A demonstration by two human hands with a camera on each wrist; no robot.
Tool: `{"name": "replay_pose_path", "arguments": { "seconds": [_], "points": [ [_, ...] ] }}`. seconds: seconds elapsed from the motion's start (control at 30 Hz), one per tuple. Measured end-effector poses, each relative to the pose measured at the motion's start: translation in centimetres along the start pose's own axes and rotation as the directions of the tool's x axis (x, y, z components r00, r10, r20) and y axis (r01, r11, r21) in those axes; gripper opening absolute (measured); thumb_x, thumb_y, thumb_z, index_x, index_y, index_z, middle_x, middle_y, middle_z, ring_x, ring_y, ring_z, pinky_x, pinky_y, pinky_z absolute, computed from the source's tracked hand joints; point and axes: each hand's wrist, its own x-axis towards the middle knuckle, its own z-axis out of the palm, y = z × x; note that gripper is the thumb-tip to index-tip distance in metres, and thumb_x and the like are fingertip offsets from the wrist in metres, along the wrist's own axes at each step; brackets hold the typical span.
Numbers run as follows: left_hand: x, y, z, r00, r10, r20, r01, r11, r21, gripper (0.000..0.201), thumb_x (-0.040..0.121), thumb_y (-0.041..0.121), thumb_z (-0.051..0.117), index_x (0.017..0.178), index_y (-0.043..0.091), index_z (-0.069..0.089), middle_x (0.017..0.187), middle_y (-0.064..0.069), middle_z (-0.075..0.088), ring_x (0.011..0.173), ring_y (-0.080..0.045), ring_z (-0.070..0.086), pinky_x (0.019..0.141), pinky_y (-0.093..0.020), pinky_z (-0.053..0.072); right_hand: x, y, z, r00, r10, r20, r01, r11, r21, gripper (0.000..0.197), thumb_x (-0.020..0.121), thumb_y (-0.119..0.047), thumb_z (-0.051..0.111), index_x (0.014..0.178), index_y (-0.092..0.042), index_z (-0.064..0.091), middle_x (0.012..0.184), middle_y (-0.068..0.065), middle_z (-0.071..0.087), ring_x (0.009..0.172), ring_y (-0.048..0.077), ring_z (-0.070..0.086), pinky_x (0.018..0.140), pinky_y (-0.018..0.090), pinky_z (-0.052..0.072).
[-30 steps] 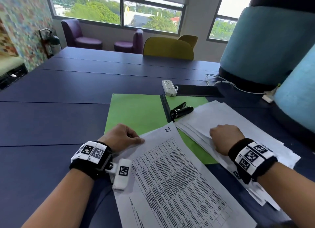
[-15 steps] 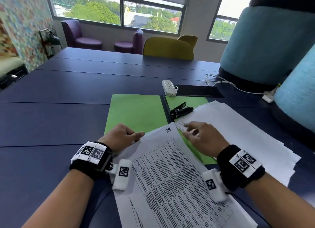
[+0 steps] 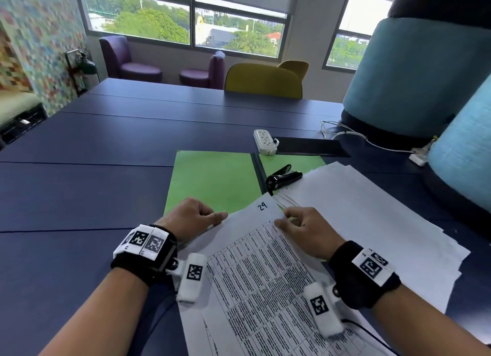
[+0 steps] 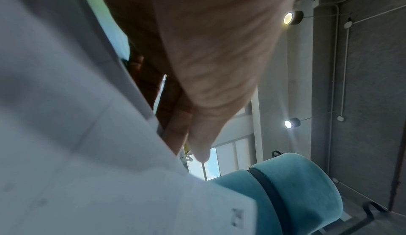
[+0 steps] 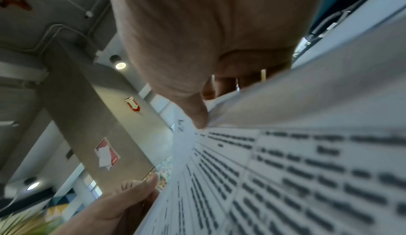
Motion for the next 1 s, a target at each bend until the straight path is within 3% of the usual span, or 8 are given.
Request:
{"name": "replay_pose_path", "arguments": {
  "seconds": [0.2, 0.4, 0.53, 0.67, 0.77, 0.83, 0.93, 1.0],
  "points": [
    [-0.3, 0.0, 0.1, 0.999, 0.03, -0.02, -0.028, 0.996, 0.08, 0.051, 0.087, 0.054, 0.07, 0.049, 0.022, 0.062, 0.049, 0.006, 0.04, 0.046, -0.013, 0.032, 0.05, -0.023, 0.025, 0.8, 1.1, -1.0, 0.988, 0.153, 0.001, -0.153, 0.987, 0.046, 0.019, 0.092, -0.027, 0.068, 0.086, -0.009, 0.066, 0.07, 0.005, 0.055, 0.055, 0.01, 0.043, 0.053, 0.02, 0.039],
    [-0.1, -0.1, 0.0, 0.999, 0.036, -0.019, -0.035, 0.999, 0.036, 0.053, 0.09, 0.048, 0.07, 0.048, 0.019, 0.056, 0.049, 0.005, 0.034, 0.047, -0.014, 0.026, 0.052, -0.026, 0.021, -0.8, 0.7, -4.2, 0.882, 0.265, 0.39, -0.189, 0.956, -0.222, 0.009, 0.084, -0.014, 0.077, 0.079, -0.009, 0.072, 0.073, -0.004, 0.073, 0.064, 0.01, 0.066, 0.062, 0.025, 0.051],
    [-0.4, 0.3, -0.1, 0.999, 0.045, -0.02, -0.044, 0.999, 0.027, 0.048, 0.091, 0.047, 0.068, 0.051, 0.022, 0.063, 0.044, 0.011, 0.039, 0.041, -0.009, 0.029, 0.048, -0.022, 0.023, -0.6, -1.2, -9.6, 0.992, 0.049, -0.114, -0.092, 0.908, -0.41, 0.037, 0.084, -0.015, 0.076, 0.055, -0.009, 0.053, 0.05, -0.008, 0.04, 0.05, 0.008, 0.034, 0.048, 0.021, 0.026],
    [-0.7, 0.5, -0.1, 0.999, 0.04, -0.027, -0.04, 0.999, 0.002, 0.03, 0.088, 0.05, 0.069, 0.074, 0.026, 0.081, 0.053, 0.012, 0.064, 0.046, -0.004, 0.043, 0.048, -0.017, 0.034, -1.5, -6.2, -15.9, 0.807, -0.209, -0.553, -0.005, 0.933, -0.36, 0.019, 0.09, -0.016, 0.069, 0.076, -0.003, 0.071, 0.062, 0.004, 0.057, 0.054, 0.003, 0.041, 0.043, 0.014, 0.032],
    [-0.7, 0.3, -0.1, 0.999, 0.026, -0.026, -0.026, 1.0, -0.002, 0.029, 0.087, 0.052, 0.07, 0.073, 0.029, 0.081, 0.058, 0.008, 0.068, 0.053, -0.01, 0.043, 0.053, -0.021, 0.035, -2.6, -10.4, -18.3, 0.72, -0.396, -0.57, 0.004, 0.823, -0.567, 0.019, 0.093, -0.024, 0.065, 0.096, -0.009, 0.076, 0.065, -0.007, 0.068, 0.058, -0.004, 0.052, 0.053, 0.012, 0.038],
    [-0.7, 0.5, 0.0, 0.999, 0.021, -0.026, -0.022, 1.0, -0.012, 0.029, 0.086, 0.051, 0.071, 0.072, 0.028, 0.08, 0.053, 0.01, 0.062, 0.052, -0.011, 0.04, 0.052, -0.022, 0.033, -3.0, -12.2, -18.2, 0.73, -0.469, -0.497, -0.04, 0.697, -0.716, 0.019, 0.094, -0.021, 0.063, 0.101, -0.01, 0.077, 0.081, 0.004, 0.074, 0.071, 0.016, 0.061, 0.069, 0.02, 0.041],
    [-0.9, 0.9, -0.1, 0.999, 0.045, -0.028, -0.045, 0.999, 0.004, 0.026, 0.086, 0.042, 0.076, 0.068, 0.022, 0.078, 0.049, 0.014, 0.06, 0.043, 0.001, 0.046, 0.045, -0.015, 0.036, -2.8, -12.4, -15.6, 0.81, -0.495, -0.314, -0.052, 0.474, -0.879, 0.014, 0.087, -0.015, 0.063, 0.09, -0.015, 0.076, 0.087, 0.017, 0.074, 0.078, 0.036, 0.067, 0.077, 0.039, 0.054],
    [-1.0, 1.0, -0.1, 0.998, 0.055, -0.027, -0.054, 0.998, 0.032, 0.02, 0.084, 0.035, 0.08, 0.069, 0.023, 0.078, 0.051, 0.016, 0.064, 0.044, 0.005, 0.052, 0.046, -0.013, 0.039, -2.5, -11.1, -12.6, 0.904, -0.353, -0.242, -0.121, 0.333, -0.935, 0.013, 0.085, -0.015, 0.059, 0.087, -0.017, 0.071, 0.089, 0.015, 0.072, 0.081, 0.037, 0.067, 0.068, 0.035, 0.051]
  ]
}}
